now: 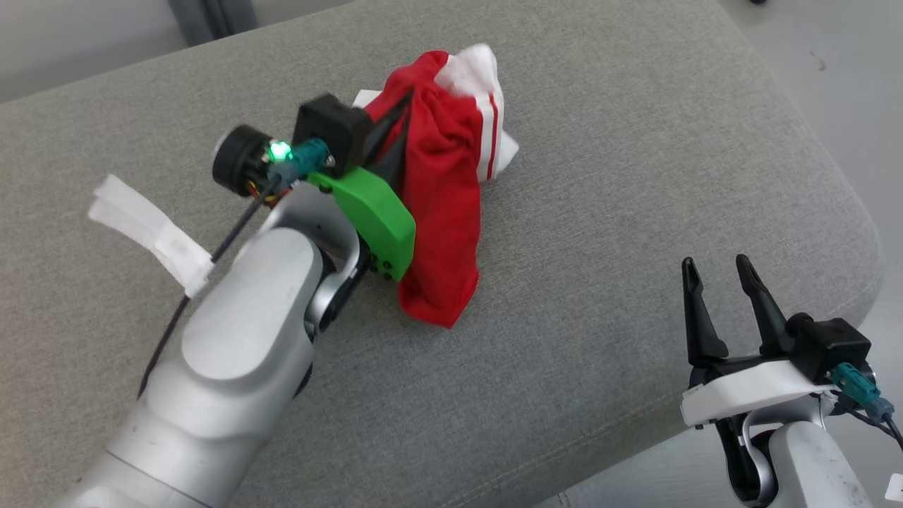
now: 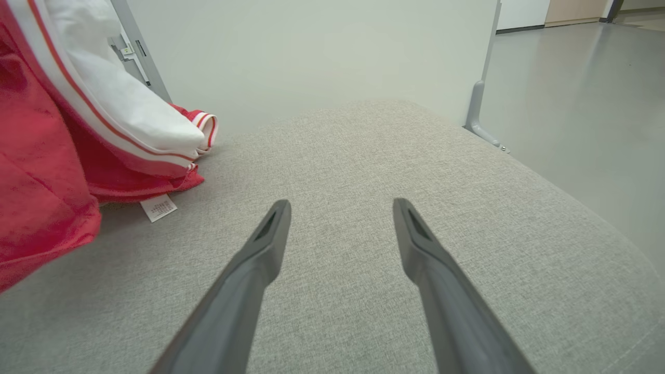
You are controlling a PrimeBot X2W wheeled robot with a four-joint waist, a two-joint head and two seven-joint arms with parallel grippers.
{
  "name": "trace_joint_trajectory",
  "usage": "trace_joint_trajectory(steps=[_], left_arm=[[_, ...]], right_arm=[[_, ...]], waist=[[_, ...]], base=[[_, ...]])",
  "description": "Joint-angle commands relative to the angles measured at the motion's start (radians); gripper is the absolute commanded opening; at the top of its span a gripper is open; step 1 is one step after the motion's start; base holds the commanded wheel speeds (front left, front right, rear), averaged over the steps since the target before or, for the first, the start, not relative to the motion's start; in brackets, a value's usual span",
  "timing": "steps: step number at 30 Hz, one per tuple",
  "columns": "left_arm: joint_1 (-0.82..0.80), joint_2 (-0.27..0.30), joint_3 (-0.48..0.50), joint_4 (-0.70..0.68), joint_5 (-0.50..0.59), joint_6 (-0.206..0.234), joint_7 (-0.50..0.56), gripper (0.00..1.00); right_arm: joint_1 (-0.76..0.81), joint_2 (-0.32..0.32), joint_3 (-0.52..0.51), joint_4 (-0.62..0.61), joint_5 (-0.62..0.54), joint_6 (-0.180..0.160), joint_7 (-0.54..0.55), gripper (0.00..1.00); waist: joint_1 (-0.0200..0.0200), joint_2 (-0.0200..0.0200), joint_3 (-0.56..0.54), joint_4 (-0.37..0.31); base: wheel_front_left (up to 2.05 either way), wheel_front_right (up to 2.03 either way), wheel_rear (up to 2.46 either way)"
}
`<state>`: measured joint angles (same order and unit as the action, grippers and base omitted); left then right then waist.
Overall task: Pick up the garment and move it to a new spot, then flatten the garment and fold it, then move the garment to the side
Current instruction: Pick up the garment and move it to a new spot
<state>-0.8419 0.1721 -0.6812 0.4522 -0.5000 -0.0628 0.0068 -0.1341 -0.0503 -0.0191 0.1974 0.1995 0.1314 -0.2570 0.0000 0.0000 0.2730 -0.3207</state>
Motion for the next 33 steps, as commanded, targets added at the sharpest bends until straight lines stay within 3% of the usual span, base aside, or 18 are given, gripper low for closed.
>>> trace_joint_trajectory(steps=[1,2,3,4,15,33], left_arm=[[0.034,-0.008,-0.010,0.023,0.002,-0.005,-0.019,0.00],[0.051,-0.013,-0.018,0.040,0.001,-0.007,-0.028,0.18],[0.067,-0.017,-0.030,0.062,0.008,-0.009,-0.039,0.43],[0.075,-0.022,-0.038,0.077,0.011,-0.008,-0.048,1.00],[0.073,-0.046,-0.021,0.093,0.003,0.004,-0.197,1.00],[0.321,0.107,0.176,-0.085,-0.016,0.109,-0.272,1.00]], right_arm=[[-0.013,0.000,0.002,0.004,0.006,-0.001,-0.006,1.00],[-0.015,0.000,0.003,0.005,0.005,-0.001,-0.007,1.00],[-0.017,0.000,0.004,0.008,0.004,-0.001,-0.007,1.00],[-0.019,0.000,0.004,0.010,0.002,-0.001,-0.008,1.00],[0.008,-0.001,-0.001,0.019,-0.020,-0.001,-0.008,1.00],[0.072,-0.001,-0.014,-0.019,-0.058,-0.001,0.025,1.00]], waist=[[0.0000,0.0000,0.003,0.003],[0.0000,0.0000,0.003,0.006],[0.0000,0.0000,0.003,0.009],[0.0000,0.0000,0.002,0.013],[0.0000,0.0000,-0.060,0.076],[0.0000,0.0000,-0.187,0.221]], base=[[0.00,0.00,0.00],[0.00,0.00,0.00],[0.00,0.00,0.00],[0.00,0.00,0.00],[0.00,0.00,0.00],[0.00,0.00,0.00]])
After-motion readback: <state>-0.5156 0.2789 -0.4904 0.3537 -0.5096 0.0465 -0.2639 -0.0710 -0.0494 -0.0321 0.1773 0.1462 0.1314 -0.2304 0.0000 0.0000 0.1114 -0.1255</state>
